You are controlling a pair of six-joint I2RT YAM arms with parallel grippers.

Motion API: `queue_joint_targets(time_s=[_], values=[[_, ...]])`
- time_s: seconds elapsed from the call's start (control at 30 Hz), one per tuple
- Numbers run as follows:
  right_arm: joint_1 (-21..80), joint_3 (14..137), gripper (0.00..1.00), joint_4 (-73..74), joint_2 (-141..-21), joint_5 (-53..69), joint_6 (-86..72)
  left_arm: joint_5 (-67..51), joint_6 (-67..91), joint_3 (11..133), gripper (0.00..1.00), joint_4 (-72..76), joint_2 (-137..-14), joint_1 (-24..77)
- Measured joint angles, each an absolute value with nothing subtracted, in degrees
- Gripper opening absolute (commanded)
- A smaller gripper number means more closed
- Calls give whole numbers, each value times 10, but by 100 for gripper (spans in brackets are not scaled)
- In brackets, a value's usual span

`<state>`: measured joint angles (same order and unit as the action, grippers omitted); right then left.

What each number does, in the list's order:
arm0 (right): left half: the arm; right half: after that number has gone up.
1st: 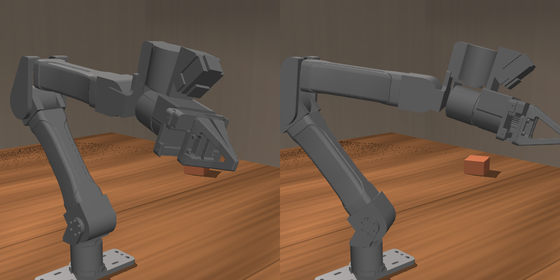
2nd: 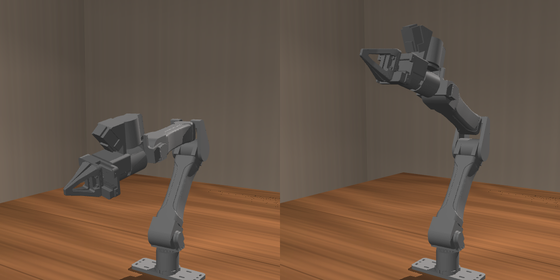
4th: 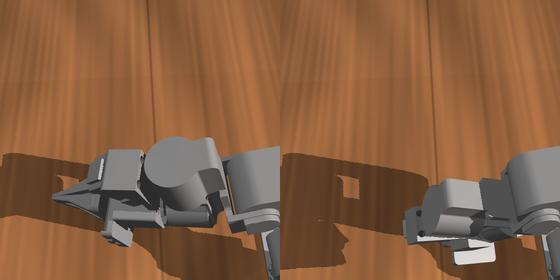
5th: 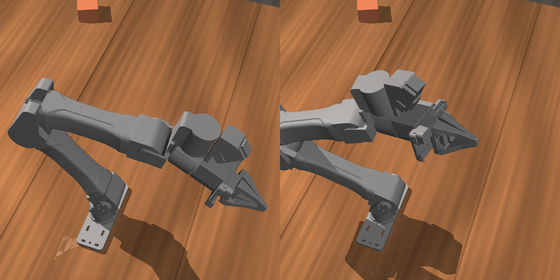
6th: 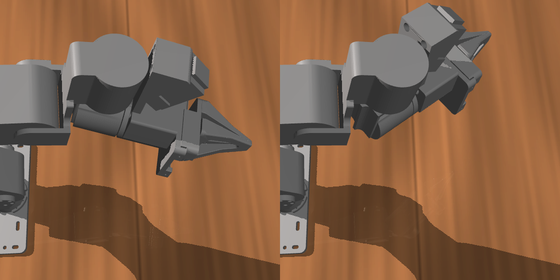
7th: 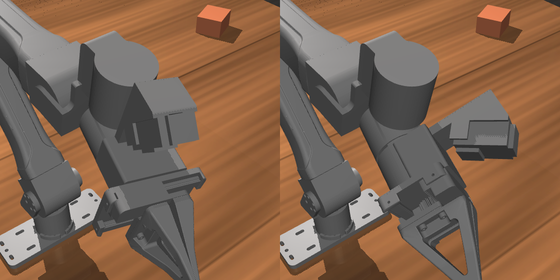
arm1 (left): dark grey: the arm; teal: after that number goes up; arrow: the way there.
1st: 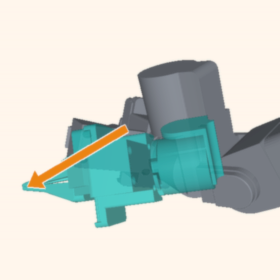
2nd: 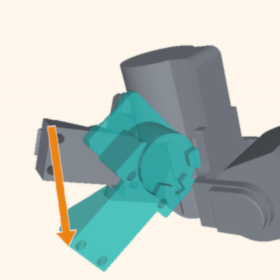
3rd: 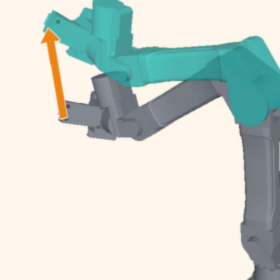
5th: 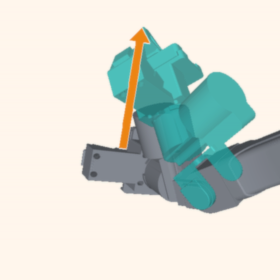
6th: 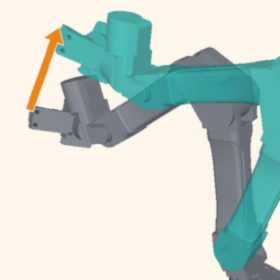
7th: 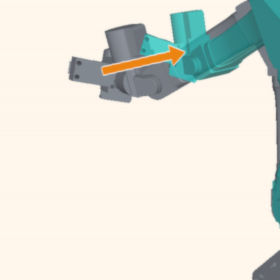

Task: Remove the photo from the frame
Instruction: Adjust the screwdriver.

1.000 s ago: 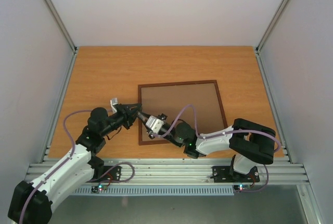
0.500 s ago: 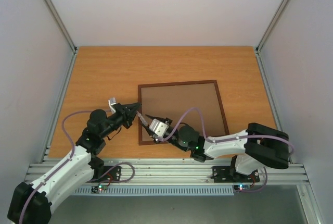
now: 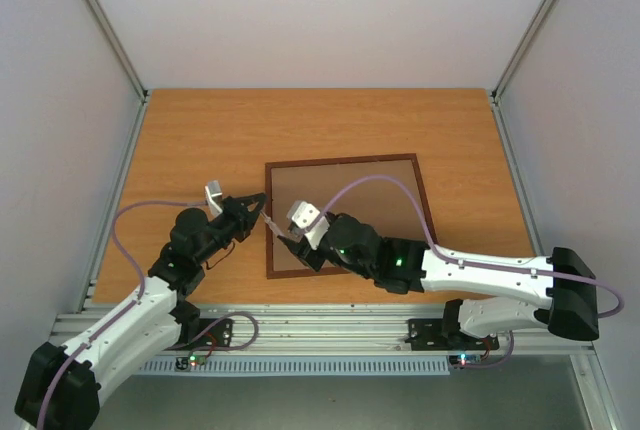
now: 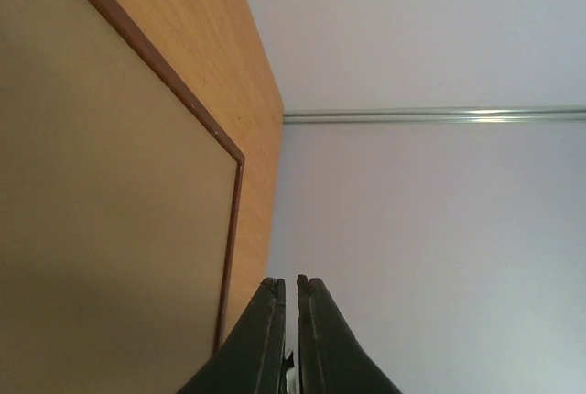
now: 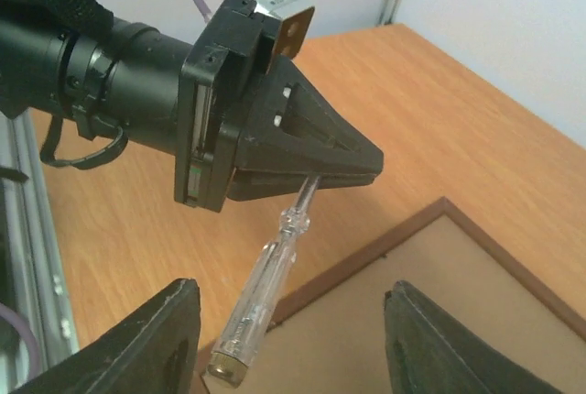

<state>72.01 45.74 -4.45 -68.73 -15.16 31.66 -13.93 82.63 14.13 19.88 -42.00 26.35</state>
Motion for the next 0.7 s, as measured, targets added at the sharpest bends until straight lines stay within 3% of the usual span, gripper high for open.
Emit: queue_joint_targets(time_s=[0.3,0.7], values=[[720,609,57,172,-773,-161,225,-97,782,141,0,178,-394,263],[715,673,48,237,-870,-163,164,-81,777,141,1,173,-381,263]])
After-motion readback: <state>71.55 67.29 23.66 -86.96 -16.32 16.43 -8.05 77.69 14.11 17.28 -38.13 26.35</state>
